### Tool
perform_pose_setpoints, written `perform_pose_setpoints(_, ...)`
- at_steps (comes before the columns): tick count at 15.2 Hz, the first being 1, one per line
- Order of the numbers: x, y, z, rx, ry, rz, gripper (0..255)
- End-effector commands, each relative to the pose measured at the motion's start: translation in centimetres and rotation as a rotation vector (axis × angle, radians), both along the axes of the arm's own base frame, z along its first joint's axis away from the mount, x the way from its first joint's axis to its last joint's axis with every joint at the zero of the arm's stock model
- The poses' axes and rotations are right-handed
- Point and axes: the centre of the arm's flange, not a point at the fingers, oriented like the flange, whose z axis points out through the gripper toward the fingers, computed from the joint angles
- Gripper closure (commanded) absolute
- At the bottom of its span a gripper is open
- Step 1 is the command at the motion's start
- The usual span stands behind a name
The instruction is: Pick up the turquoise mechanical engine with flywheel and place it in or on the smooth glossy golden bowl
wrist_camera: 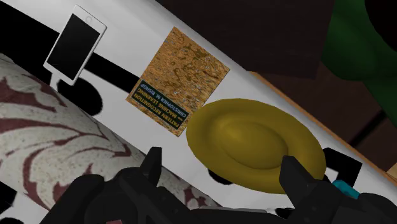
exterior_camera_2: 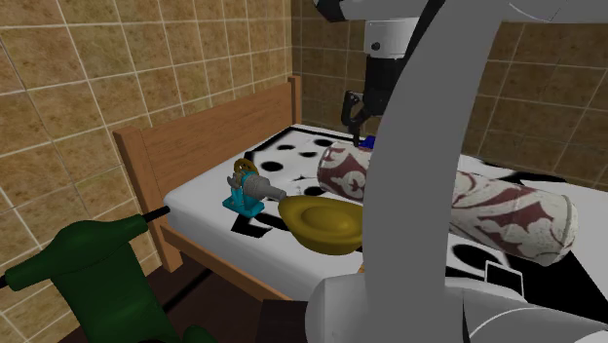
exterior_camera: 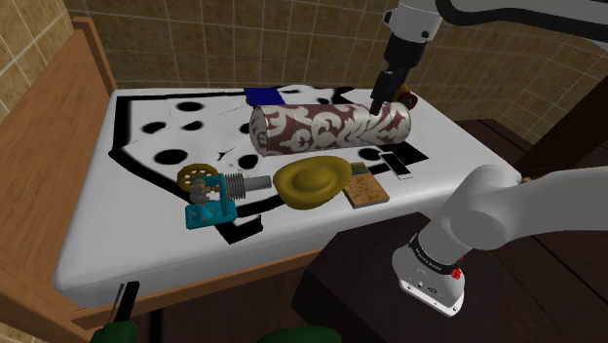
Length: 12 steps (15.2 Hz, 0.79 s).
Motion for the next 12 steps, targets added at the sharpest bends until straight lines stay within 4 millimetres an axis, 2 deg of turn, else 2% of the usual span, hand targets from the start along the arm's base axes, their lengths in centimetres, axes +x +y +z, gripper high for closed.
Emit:
perform_pose_setpoints(1,0.0,0.0,0.0,0.000,0.000,0.000,0)
perform_pose_setpoints(12,8.5,9.1,-6.7,0.020,-0.014,0.169,0)
